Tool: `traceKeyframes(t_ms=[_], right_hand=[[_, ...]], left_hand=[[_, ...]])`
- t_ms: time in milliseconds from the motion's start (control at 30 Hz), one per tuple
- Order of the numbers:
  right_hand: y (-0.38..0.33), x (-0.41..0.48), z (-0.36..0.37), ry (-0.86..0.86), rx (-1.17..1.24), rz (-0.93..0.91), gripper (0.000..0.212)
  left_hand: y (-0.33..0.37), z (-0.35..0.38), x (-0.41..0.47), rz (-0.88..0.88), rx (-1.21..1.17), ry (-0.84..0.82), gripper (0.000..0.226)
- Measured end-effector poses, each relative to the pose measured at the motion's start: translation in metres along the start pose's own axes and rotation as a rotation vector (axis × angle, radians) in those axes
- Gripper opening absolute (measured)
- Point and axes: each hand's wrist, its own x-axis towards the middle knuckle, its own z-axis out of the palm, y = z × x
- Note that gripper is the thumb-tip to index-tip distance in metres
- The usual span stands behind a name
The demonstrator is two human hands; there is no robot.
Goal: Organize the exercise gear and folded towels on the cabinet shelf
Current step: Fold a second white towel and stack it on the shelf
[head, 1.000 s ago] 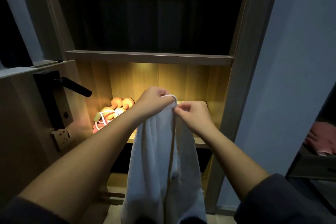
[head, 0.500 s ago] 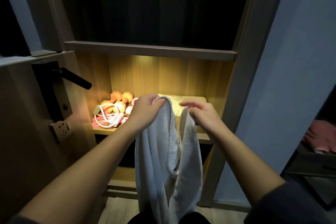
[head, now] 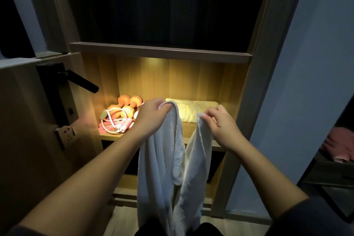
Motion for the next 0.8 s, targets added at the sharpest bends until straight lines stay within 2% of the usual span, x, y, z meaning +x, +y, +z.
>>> traceKeyframes(t_ms=[100,300,367,467,567,633,733,800], right_hand=[[0.004,-0.004,0.007,-0.054,0.108,0.03,0.027],[0.005,-0.009,0.005,-0.065,0.252,-0.075,0.031],[0.0,-0.011,0.005,-0.036,0.318,-0.083,0.028],[-0.012,-0.011,0.009,-0.001,0.367,-0.048,0.035],[-0.024,-0.001,0.019,0.003,0.196,0.002,0.03],[-0.03,0.004,0.022,0.044,0.072,-0.004,0.016],[-0.03,0.008,0.019,0.208,0.091,0.009,0.031],[-0.03,0.011,0.015,0.285,0.114,0.014,0.029]], left_hand=[[0.0,-0.003,0.002,0.004,-0.01,-0.001,0.034],[-0.001,-0.004,0.004,0.001,-0.019,-0.015,0.032],[-0.001,-0.004,0.004,-0.004,-0.033,-0.05,0.032],[0.004,0.0,0.003,0.016,-0.047,-0.134,0.033],[0.015,0.006,0.004,0.058,-0.018,-0.181,0.036],[0.021,0.006,0.004,0.093,-0.018,-0.191,0.039],[0.02,0.003,0.004,0.122,0.032,-0.176,0.039],[0.015,0.003,0.001,0.119,0.107,-0.169,0.042]])
